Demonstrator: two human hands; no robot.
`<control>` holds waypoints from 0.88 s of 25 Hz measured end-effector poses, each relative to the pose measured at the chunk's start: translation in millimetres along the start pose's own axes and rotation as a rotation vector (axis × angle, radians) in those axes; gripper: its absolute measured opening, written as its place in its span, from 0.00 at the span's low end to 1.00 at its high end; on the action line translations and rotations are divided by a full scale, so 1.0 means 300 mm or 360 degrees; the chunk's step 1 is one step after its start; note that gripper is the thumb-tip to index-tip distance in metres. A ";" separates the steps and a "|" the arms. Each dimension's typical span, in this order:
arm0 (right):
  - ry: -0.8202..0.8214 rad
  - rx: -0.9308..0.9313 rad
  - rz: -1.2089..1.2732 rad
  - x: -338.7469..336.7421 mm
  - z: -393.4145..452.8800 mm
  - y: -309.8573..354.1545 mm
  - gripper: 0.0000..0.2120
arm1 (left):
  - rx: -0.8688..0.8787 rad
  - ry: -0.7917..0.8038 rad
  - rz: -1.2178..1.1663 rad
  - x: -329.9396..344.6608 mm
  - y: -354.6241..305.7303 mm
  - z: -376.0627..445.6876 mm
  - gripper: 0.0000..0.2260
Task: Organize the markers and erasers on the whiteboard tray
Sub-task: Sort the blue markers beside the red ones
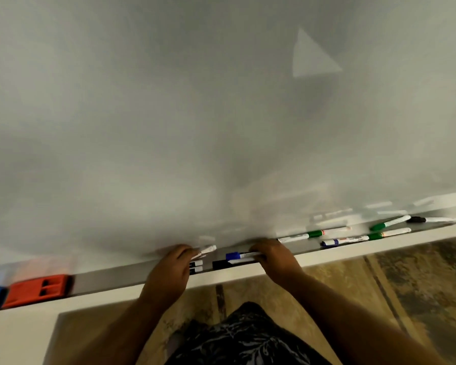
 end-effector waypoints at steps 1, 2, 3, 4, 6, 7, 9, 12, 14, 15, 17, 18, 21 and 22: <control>0.0058 -0.0042 -0.0004 -0.003 0.011 -0.002 0.09 | -0.0038 -0.0016 -0.0037 0.012 -0.018 0.012 0.19; 0.0136 -0.0092 -0.0012 -0.004 0.023 0.000 0.09 | -0.0084 -0.0027 -0.0057 0.021 -0.034 0.023 0.19; 0.0203 -0.0150 -0.0039 -0.002 0.034 0.004 0.10 | -0.0124 -0.0043 -0.0050 0.027 -0.050 0.030 0.19; 0.0247 -0.0199 -0.0079 0.002 0.045 0.009 0.10 | -0.0150 -0.0068 -0.0033 0.031 -0.064 0.031 0.19; 0.0305 -0.0221 -0.0105 -0.002 0.061 0.005 0.10 | -0.0162 -0.0120 -0.0016 0.044 -0.088 0.022 0.19; 0.0324 -0.0210 -0.0076 -0.011 0.063 -0.008 0.09 | -0.0168 -0.0143 -0.0008 0.049 -0.097 0.017 0.19; 0.0298 -0.0205 0.0035 -0.047 0.053 -0.055 0.08 | -0.0204 -0.0195 0.0004 0.052 -0.109 0.011 0.17; 0.0122 -0.0197 0.0227 -0.143 0.013 -0.178 0.08 | -0.0225 -0.0248 -0.0033 0.077 -0.130 0.037 0.16; 0.0066 -0.0083 0.0418 -0.209 -0.013 -0.272 0.10 | -0.0202 -0.0233 -0.0053 0.108 -0.168 0.076 0.16; 0.0071 0.0040 0.0546 -0.235 -0.019 -0.318 0.10 | -0.0192 -0.0221 -0.0071 0.124 -0.187 0.100 0.16; 0.0141 0.0359 0.0868 -0.269 -0.029 -0.393 0.10 | -0.0179 -0.0200 -0.0125 0.159 -0.222 0.147 0.16; 0.0178 0.0473 0.0996 -0.277 -0.036 -0.420 0.10 | -0.0178 -0.0179 -0.0162 0.178 -0.237 0.167 0.16; 0.0175 0.0558 0.1129 -0.301 -0.065 -0.474 0.10 | -0.0170 -0.0107 -0.0230 0.234 -0.274 0.222 0.18; 0.0156 0.0562 0.1157 -0.314 -0.074 -0.488 0.10 | -0.0149 -0.0083 -0.0248 0.250 -0.288 0.240 0.18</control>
Point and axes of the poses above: each hand's wrist, its own z-axis towards the middle knuckle, its own x-axis out of the palm, y = z × x, the point moved 4 cm from there along z, towards the middle knuckle, and after that the axes turned 14 degrees about x, right-handed, at the moved point
